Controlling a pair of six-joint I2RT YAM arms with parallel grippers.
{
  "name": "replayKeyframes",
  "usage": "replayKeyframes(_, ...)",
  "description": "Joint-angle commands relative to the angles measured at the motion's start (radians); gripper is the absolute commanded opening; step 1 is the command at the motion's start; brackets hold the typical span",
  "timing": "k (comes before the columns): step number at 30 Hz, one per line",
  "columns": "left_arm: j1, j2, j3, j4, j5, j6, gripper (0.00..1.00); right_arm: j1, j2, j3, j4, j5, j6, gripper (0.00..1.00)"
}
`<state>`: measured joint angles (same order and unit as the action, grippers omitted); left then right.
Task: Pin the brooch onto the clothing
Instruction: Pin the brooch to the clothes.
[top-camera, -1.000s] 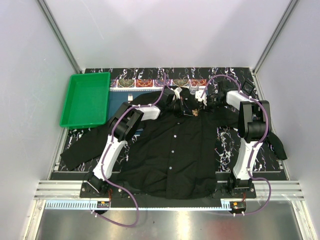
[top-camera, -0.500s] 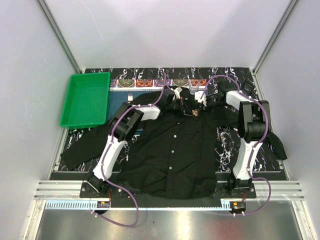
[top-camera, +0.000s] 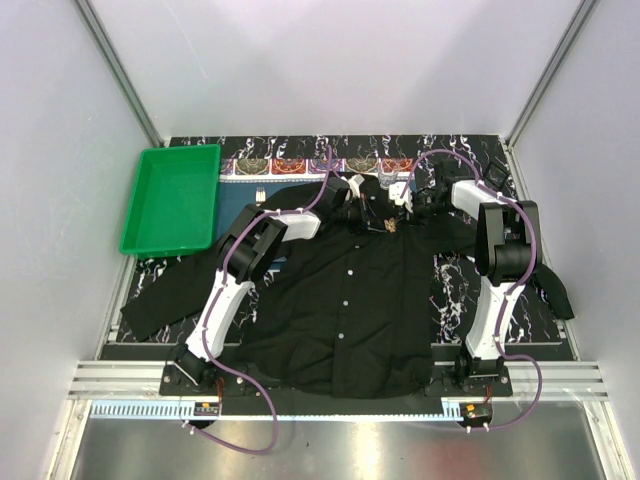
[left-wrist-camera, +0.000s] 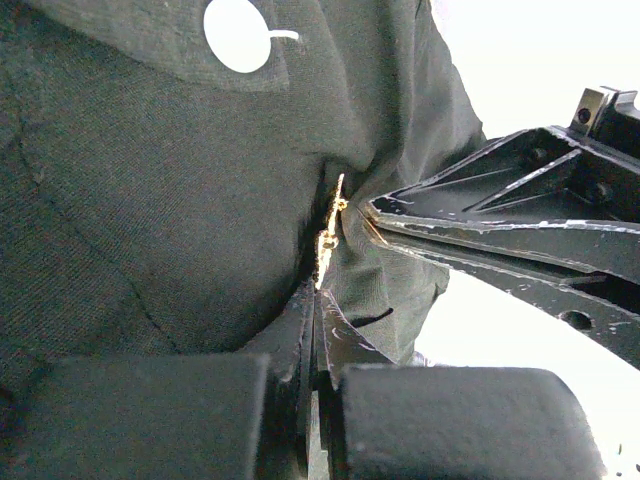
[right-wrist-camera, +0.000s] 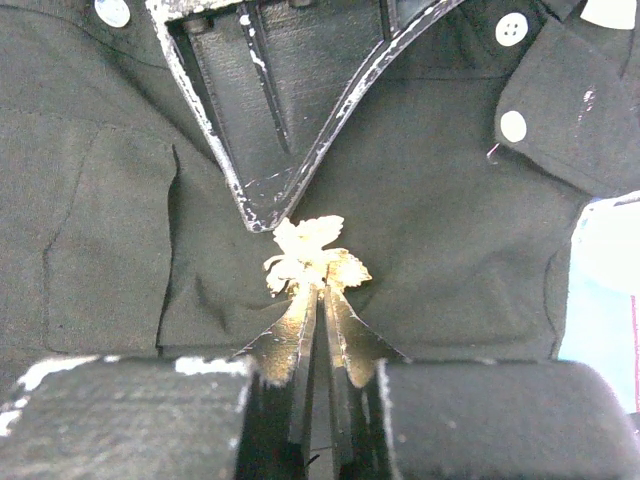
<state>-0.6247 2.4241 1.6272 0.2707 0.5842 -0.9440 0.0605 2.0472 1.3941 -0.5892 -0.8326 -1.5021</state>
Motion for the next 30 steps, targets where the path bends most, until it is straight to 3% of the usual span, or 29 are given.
replayKeyframes(1, 0.003, 0.003, 0.019, 0.033, 0.019, -0.012, 0.0, 0.016, -0.004, 0.043, -0.012, -0.042, 0.006, 0.12)
replayKeyframes(30, 0.002, 0.0, 0.016, 0.039, 0.022, -0.012, 0.0, 0.05, 0.042, 0.088, -0.017, -0.002, 0.063, 0.0)
